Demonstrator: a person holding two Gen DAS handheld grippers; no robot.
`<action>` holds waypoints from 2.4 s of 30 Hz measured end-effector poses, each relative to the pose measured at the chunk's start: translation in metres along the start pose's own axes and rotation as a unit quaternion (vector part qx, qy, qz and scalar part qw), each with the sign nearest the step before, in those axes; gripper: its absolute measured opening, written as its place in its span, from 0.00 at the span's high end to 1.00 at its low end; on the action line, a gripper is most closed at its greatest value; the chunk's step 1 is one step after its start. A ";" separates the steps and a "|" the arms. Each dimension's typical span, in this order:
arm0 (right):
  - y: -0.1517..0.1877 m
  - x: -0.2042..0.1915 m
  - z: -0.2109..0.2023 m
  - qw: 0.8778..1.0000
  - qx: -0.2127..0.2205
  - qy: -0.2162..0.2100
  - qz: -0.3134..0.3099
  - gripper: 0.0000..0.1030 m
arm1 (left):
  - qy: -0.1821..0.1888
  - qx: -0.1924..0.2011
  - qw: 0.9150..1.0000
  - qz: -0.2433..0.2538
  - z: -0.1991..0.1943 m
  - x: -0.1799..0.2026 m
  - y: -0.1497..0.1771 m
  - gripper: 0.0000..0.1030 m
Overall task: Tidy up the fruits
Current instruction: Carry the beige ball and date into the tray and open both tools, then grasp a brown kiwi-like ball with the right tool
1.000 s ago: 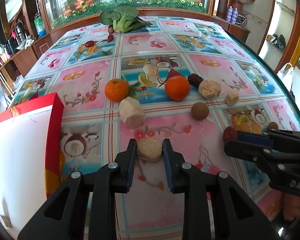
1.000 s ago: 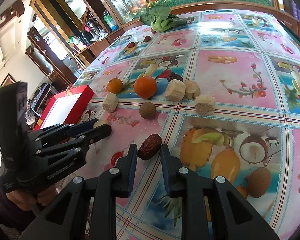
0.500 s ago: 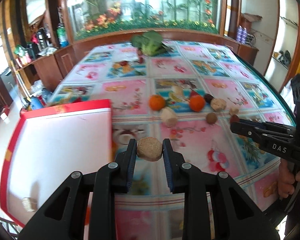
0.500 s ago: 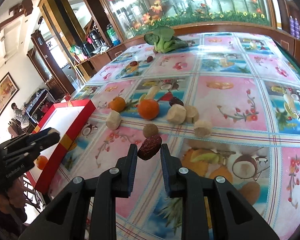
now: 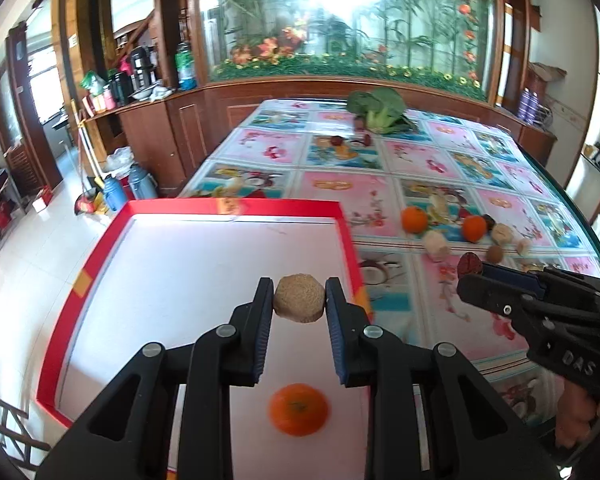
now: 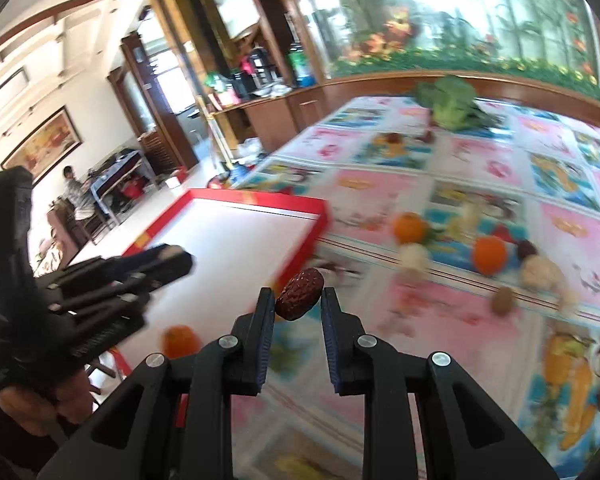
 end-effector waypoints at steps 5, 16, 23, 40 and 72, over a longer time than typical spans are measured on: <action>-0.002 -0.023 0.015 1.000 -0.014 -0.010 -0.011 0.79 | -0.006 -0.004 1.000 -0.017 0.002 -0.022 0.007 0.73; 0.001 -0.054 0.050 0.998 -0.054 -0.009 -0.023 0.78 | -0.015 -0.013 0.999 -0.037 0.008 -0.049 0.019 0.72; 0.013 -0.052 0.065 0.997 -0.078 0.003 -0.017 0.78 | -0.030 -0.033 0.998 -0.051 0.017 -0.066 0.030 0.72; 0.039 0.007 0.000 0.999 -0.026 -0.007 0.035 0.68 | -0.044 -0.049 0.997 -0.050 0.013 -0.068 0.048 0.44; 0.110 0.218 -0.097 0.961 -0.017 0.190 0.202 0.63 | 0.023 -0.063 0.994 0.092 -0.012 0.072 0.041 0.25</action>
Point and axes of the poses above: each gripper's, at about its wrist camera, not at the fingertips, and z roughly the way its jaws point, x to its right, y to its underside, the point moved 9 cm from there along z, roughly the way its jaws point, and after that the axes turned 15 degrees about -x, right-handed, at the moved point
